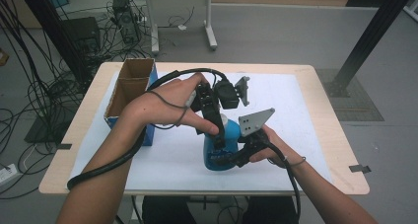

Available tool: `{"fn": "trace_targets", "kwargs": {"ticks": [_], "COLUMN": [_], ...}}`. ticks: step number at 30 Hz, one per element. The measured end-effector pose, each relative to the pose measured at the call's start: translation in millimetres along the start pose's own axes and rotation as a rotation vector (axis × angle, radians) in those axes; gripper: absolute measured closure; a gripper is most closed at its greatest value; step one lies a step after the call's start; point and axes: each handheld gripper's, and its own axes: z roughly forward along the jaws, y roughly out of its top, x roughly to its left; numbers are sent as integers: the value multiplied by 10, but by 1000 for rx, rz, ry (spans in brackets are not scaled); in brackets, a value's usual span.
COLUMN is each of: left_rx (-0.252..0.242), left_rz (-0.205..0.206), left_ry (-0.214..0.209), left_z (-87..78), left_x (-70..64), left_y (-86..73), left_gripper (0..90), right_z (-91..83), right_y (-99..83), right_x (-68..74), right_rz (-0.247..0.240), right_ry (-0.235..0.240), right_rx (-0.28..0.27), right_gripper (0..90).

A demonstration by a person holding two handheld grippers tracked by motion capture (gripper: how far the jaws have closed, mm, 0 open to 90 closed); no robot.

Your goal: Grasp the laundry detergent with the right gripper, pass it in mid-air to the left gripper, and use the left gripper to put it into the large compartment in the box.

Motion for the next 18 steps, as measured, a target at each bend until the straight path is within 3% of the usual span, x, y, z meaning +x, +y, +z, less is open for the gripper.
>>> {"fn": "trace_targets", "kwargs": {"ticks": [18], "left_rx": [-8], "left_rz": [-12], "left_ry": [9], "left_z": [-8], "left_x": [5], "left_y": [1], "left_gripper": [78], "right_z": [14], "right_y": [6], "right_x": [5], "right_rz": [-9], "right_ry": [1], "right_rx": [1], "right_gripper": [410]}}
